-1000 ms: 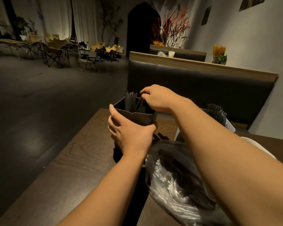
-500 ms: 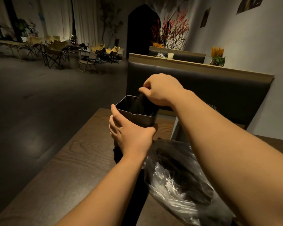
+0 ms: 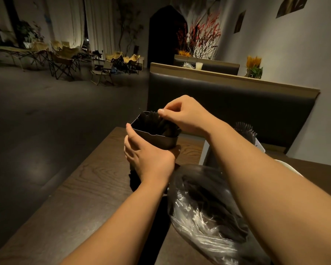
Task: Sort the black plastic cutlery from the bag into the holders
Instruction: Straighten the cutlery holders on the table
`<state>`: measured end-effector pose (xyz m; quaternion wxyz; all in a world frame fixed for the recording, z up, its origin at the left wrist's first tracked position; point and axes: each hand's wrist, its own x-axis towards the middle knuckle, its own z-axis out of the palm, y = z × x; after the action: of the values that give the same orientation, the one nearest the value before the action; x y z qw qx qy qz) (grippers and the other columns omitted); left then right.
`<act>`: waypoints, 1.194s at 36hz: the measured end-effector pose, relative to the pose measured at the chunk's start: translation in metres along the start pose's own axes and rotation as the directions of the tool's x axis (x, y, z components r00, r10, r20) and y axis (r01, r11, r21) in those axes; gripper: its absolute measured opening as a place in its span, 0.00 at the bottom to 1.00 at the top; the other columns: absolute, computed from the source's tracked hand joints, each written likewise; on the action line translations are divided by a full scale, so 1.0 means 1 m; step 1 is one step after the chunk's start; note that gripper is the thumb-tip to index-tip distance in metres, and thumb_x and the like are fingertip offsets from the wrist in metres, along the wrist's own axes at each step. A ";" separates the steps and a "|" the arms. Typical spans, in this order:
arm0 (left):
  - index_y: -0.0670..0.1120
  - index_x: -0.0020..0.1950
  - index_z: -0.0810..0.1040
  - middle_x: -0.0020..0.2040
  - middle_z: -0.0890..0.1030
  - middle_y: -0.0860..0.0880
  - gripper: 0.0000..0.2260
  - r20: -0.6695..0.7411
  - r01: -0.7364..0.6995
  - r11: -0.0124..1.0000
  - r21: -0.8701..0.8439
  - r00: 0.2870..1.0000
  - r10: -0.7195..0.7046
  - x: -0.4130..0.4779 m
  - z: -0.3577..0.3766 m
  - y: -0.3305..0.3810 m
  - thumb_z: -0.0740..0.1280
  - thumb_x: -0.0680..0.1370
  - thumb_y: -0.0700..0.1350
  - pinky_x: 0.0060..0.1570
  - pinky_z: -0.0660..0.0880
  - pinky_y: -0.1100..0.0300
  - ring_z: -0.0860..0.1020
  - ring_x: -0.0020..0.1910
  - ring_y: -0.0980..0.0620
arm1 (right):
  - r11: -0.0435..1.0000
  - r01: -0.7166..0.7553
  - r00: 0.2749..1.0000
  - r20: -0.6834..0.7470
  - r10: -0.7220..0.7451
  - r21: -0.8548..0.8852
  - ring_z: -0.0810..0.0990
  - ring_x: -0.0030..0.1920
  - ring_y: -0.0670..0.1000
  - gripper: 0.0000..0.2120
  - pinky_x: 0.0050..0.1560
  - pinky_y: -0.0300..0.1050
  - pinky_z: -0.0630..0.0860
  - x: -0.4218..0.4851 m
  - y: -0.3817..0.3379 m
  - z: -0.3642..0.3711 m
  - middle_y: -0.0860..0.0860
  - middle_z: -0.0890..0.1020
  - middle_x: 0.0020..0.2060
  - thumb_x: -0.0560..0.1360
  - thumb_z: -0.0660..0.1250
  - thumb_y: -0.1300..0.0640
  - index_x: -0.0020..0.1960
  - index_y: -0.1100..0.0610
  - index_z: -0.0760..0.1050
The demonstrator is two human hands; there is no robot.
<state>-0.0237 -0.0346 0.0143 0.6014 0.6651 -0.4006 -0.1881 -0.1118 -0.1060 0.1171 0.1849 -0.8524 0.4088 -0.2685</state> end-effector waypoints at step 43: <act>0.54 0.80 0.48 0.77 0.58 0.47 0.55 0.044 -0.024 0.993 -0.114 0.999 0.029 -0.011 0.007 0.005 0.82 0.65 0.56 0.71 0.65 0.49 0.61 0.74 0.47 | 0.833 -0.226 0.911 -0.194 0.365 0.504 0.75 0.54 0.44 0.22 0.60 0.44 0.66 -0.045 -0.006 -0.002 0.51 0.76 0.59 0.86 0.49 0.48 0.69 0.61 0.71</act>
<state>-0.0369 -0.0308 0.0154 0.6314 0.6200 -0.4117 -0.2178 -0.1329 -0.0671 0.1085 0.3656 -0.6600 0.4812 -0.4463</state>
